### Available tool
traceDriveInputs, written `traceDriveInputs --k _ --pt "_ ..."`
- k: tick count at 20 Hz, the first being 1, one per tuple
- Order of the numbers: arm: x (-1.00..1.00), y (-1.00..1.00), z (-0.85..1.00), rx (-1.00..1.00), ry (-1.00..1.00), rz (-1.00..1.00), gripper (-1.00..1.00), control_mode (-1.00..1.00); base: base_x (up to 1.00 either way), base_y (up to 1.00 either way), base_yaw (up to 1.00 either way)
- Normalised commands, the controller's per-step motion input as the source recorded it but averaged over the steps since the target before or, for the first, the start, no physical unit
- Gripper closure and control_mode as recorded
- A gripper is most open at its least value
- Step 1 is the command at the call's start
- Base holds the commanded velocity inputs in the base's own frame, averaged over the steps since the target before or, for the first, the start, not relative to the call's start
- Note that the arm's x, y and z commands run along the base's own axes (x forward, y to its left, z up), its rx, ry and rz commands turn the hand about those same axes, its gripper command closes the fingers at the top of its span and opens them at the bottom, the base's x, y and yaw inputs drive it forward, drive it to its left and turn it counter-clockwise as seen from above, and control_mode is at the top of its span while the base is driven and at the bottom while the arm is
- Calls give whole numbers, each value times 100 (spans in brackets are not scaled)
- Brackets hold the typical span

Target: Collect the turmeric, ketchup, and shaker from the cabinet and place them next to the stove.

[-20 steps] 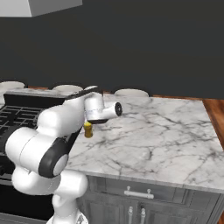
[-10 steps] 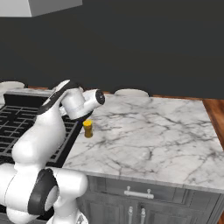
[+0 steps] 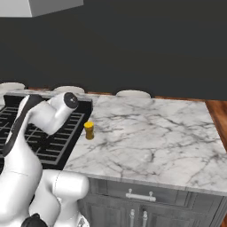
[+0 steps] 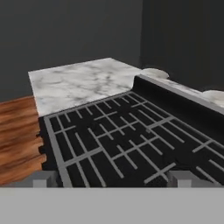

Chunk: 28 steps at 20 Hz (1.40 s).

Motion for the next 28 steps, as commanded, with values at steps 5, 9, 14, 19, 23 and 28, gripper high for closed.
traceDriveInputs --k 5,9,14,19,23,28 --pt "-100 52 -15 -5 1 -23 -100 -100 0 0 0" --pt "-100 33 -10 -1 0 -32 -100 -100 0 0 0" --pt "-95 8 11 0 0 -32 -100 -100 0 0 0" --pt "-63 -10 31 0 1 -16 -100 -100 0 0 0" --pt "-73 -33 3 0 0 -9 -100 -100 0 0 0" --pt "-82 -35 -14 0 0 -8 -100 -100 0 0 0"
